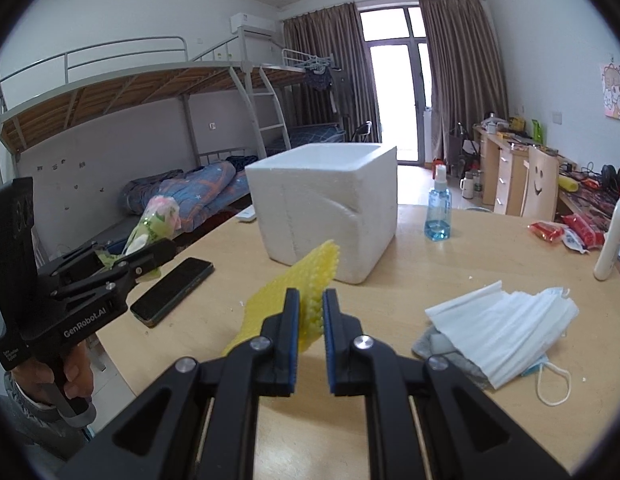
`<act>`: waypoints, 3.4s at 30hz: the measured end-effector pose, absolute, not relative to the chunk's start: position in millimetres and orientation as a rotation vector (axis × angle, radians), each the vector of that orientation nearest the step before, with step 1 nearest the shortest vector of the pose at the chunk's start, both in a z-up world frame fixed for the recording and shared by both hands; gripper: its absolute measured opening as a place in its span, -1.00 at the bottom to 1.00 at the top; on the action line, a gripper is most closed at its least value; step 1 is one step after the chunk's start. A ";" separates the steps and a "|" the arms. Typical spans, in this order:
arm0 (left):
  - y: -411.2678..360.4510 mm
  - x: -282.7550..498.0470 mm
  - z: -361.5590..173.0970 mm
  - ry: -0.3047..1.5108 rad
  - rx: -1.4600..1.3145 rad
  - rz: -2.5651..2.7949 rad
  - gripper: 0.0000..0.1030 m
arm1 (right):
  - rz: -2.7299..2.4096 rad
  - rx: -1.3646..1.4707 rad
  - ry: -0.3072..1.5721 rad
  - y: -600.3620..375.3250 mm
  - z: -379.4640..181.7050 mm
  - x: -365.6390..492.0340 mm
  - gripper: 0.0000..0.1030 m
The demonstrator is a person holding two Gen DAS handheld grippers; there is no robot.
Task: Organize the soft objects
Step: 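Carry the tissue pack and yellow sleeve over the white foam box with both tools, then open the left tool to drop the tissue pack into the foam box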
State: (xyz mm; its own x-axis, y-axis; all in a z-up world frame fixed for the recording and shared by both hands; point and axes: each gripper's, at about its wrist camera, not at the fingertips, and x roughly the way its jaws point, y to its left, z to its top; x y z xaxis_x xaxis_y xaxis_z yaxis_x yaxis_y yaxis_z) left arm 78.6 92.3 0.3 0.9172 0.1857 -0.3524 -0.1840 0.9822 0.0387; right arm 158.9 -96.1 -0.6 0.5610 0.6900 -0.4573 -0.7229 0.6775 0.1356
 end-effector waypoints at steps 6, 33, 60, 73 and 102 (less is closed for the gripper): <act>96.0 82.9 22.6 0.339 0.009 0.166 -0.29 | 0.825 -0.069 0.472 -89.5 22.9 160.6 -0.73; 105.4 129.7 76.7 0.286 0.041 0.164 -0.29 | 0.832 -0.102 0.385 -61.9 77.5 202.7 -0.73; 146.0 250.5 86.0 0.356 0.038 0.153 -0.29 | 0.742 -0.069 0.385 -15.5 104.3 288.6 -0.73; 154.9 267.8 78.2 0.370 -0.004 0.154 -0.29 | 0.729 -0.052 0.429 -0.3 91.9 309.5 -0.73; 137.1 303.7 57.1 0.467 -0.025 0.051 0.58 | 0.626 -0.032 0.412 -27.1 106.6 310.8 -0.73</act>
